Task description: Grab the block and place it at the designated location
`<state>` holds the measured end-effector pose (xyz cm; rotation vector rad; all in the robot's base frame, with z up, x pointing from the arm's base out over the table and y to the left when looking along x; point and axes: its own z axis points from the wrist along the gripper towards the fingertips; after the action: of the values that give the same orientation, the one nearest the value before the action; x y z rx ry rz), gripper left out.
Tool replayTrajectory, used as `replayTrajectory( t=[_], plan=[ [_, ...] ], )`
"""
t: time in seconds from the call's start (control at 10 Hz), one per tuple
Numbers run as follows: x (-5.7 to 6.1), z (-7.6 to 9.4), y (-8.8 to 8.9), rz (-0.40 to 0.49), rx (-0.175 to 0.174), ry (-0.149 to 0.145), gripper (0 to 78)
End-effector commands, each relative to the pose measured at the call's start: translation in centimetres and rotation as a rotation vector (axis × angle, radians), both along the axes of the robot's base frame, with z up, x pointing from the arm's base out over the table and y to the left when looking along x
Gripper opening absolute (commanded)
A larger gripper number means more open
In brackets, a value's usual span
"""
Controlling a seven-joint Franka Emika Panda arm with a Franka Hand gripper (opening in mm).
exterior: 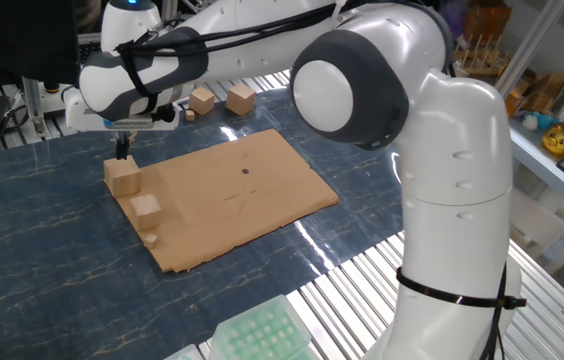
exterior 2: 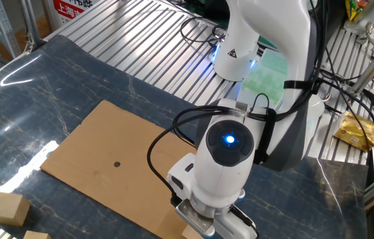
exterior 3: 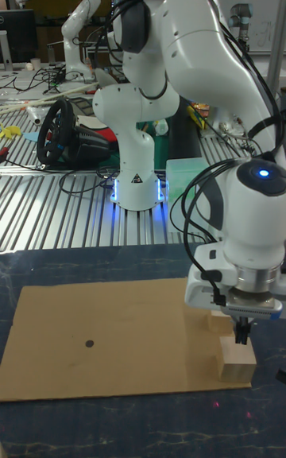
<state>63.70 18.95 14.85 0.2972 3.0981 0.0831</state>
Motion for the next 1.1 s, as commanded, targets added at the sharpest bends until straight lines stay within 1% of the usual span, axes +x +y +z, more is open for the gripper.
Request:
replayTrajectory(
  t=[0.1, 0.5, 1.1],
  plan=[
    [0.28, -0.38, 0.01, 0.006, 0.001, -0.008, 0.0],
    [0.3, -0.99, 0.0, 0.006, 0.0, -0.015, 0.0],
    [0.31, -1.03, 0.0, 0.017, -0.007, -0.013, 0.0]
  ],
)
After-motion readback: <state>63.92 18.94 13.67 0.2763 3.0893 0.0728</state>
